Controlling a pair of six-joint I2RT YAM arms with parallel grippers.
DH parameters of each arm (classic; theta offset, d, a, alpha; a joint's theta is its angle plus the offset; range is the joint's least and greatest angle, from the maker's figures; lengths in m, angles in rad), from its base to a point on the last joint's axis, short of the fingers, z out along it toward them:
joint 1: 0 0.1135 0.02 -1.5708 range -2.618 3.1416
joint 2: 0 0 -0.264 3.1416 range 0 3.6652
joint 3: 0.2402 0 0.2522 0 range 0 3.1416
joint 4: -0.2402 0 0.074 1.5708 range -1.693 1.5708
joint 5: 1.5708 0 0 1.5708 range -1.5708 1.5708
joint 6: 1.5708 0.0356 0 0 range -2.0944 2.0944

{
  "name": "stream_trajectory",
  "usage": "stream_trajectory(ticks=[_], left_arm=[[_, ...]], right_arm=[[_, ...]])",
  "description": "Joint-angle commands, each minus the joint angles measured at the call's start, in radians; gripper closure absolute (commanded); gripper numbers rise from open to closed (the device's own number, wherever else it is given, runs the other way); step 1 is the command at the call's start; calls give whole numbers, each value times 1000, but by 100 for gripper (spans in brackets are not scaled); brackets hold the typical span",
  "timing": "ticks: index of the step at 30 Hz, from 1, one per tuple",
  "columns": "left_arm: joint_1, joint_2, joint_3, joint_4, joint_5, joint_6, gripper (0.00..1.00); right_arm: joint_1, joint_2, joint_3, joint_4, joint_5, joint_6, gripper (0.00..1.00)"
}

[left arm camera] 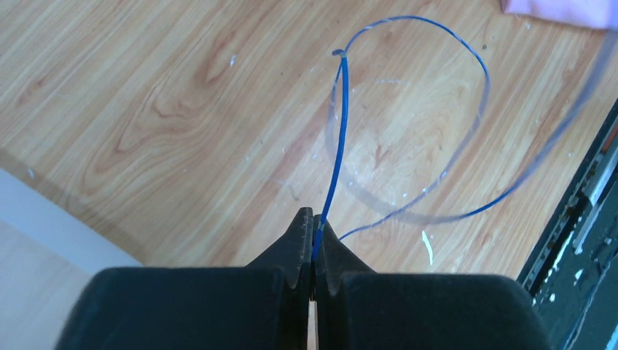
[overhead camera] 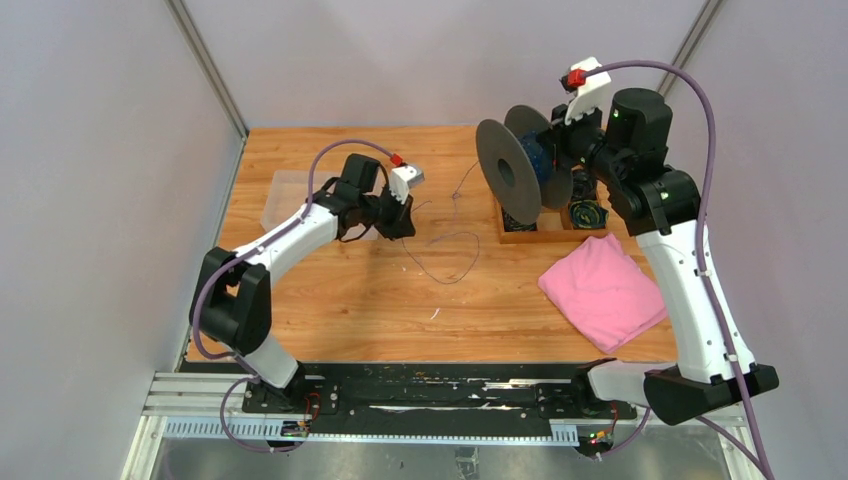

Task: Wrap the cables
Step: Wrap the cable around the cable reel.

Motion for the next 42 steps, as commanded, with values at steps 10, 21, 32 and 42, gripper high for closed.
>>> stream_trajectory(ticks=[10,21,32,42], left_arm=[[79,-158,7,-262,-64,158,100],[156,-312,-22,-607,-569,483,95],[192,-364,-18,-786,-558,671,42],[192,-278,271,-796,61,569,13]], right_arm=[[-31,-56,-34,68,160,-75,99],[-31,-56,-56,79,165,-98,99],[-28,-53,-98,93,118,-86,99],[-8,-51,-83,57,-50,-36,99]])
